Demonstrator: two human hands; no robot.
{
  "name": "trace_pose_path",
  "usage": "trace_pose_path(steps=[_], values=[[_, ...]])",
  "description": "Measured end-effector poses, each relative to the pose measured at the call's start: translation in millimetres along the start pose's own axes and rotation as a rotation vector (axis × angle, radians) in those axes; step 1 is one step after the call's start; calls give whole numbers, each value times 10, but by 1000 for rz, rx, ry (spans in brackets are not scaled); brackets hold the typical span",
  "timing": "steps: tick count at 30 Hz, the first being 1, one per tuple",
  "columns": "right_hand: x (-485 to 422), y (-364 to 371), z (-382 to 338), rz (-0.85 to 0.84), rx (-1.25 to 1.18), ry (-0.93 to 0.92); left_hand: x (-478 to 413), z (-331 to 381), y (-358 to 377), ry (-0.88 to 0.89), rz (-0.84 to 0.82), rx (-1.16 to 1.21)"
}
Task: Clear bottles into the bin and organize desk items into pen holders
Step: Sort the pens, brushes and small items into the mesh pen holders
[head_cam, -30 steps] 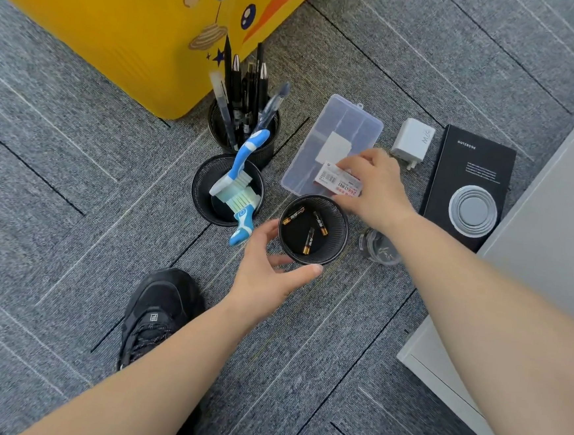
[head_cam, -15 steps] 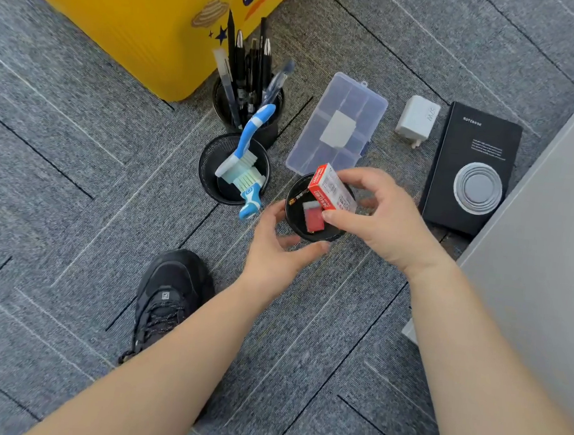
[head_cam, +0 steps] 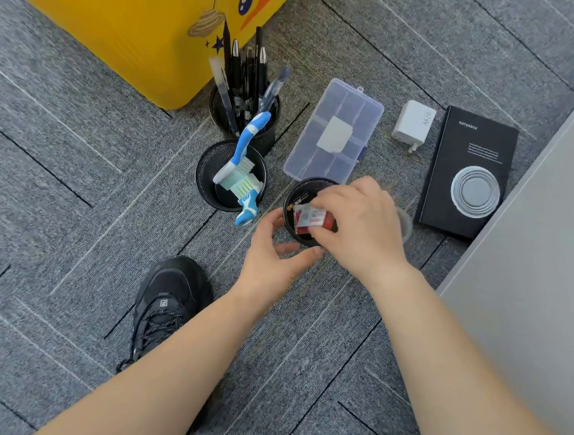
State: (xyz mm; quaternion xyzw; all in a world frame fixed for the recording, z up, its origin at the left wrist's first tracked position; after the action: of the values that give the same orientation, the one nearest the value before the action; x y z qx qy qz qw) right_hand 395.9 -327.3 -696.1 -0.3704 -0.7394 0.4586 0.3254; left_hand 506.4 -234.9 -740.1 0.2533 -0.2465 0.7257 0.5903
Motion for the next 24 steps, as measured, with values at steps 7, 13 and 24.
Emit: trace_pose_path(steps=[7,13,24], values=[[109,-98,295,331,-409,230,1,8,-21,-12,-28,-13],[-165,-44,909,421,-486,742,-6,137,-5,-80,8,-32],[-879,-8,1337,-270,-134,599,-135,134,-10,-69,11,-236]])
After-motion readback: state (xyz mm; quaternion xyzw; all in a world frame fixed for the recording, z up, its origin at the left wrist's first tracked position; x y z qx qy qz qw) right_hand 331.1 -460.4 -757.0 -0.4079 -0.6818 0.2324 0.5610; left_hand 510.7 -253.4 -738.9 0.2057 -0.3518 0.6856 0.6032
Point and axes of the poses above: each hand's wrist, its own x-axis away from the middle knuckle, its own y-axis out of the palm, z = x × y, the point moved 3 cm from there along -x, towards the middle knuckle, and after that the axes turned 2 degrees about -x, right-handed, at the moved point
